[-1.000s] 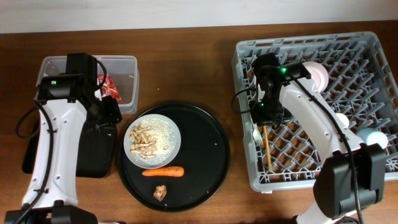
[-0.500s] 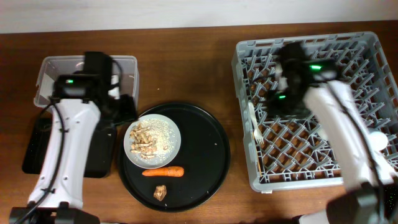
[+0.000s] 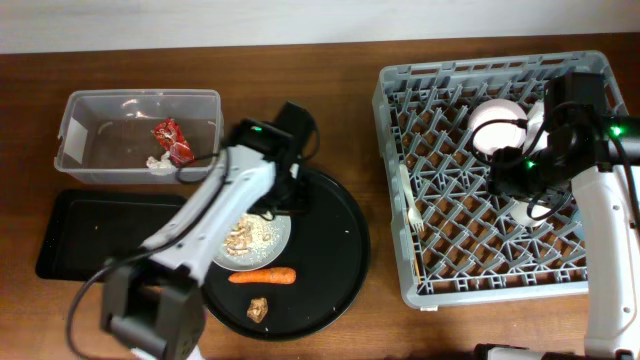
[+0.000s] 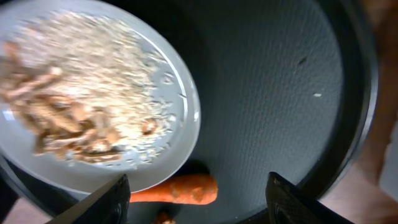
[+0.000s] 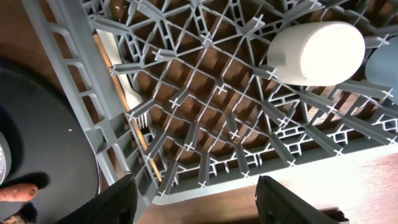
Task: Sort waste into correct bins and load items into the dishwasher rack
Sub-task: 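Grasp the rim of the white plate with the left gripper and lift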
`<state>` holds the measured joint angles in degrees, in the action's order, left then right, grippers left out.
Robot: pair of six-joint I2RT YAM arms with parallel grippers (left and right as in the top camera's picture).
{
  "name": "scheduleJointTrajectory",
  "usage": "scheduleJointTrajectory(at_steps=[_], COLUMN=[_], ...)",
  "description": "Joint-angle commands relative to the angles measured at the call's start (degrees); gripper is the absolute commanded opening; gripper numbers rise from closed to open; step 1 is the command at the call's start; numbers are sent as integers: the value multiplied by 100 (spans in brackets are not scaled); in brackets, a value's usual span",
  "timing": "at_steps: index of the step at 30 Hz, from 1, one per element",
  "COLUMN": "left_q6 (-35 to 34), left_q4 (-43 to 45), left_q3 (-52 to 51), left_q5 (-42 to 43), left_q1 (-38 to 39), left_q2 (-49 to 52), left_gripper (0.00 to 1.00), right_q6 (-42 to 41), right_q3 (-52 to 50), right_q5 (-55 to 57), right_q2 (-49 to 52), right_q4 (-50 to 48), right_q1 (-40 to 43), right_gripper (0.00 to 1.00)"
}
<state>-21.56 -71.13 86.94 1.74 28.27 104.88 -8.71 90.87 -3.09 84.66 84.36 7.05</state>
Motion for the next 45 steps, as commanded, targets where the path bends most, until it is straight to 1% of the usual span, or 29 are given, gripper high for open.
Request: scheduleJointTrajectory(at_steps=[1,11,22,23,24,29,35,40,43,45], left_q6=[-264,-393,-391,-393,-393,-393,-391,-387,-389,-391], left_q4=[105,345,457,494,518,697,817,802,793,800], left_q3=[9,9,-7,-39,-74,-291,-601,-634,-634,-634], left_q5=[-262,-254,-254,-254,-251,-175,-179,-551,-826,-870], left_q1=[162,175,282,282,282,282,286,286,286,286], left_q2=[459,1287,1707,1707,1707,1709,1709,1709,1709,1709], left_gripper=[69,68,67,62,60,59,44,41,37,32], right_q6=[59,59,59,59,59,59,59,59,59,59], right_q3=[42,42,42,42,42,42,42,42,42,42], right_q5=[-79,-79,-76,-76,-76,-76,-76,-76,-76,-76], right_q2=[-28,-28,-28,-28,-28,-28,-28,-28,-28,-28], right_q4=[-11,-15,-15,-15,-15,-33,-33,-31,-31,-33], right_q1=[11,11,11,11,11,11,11,11,11,11], right_gripper=[64,64,64,64,64,64,64,64,64,64])
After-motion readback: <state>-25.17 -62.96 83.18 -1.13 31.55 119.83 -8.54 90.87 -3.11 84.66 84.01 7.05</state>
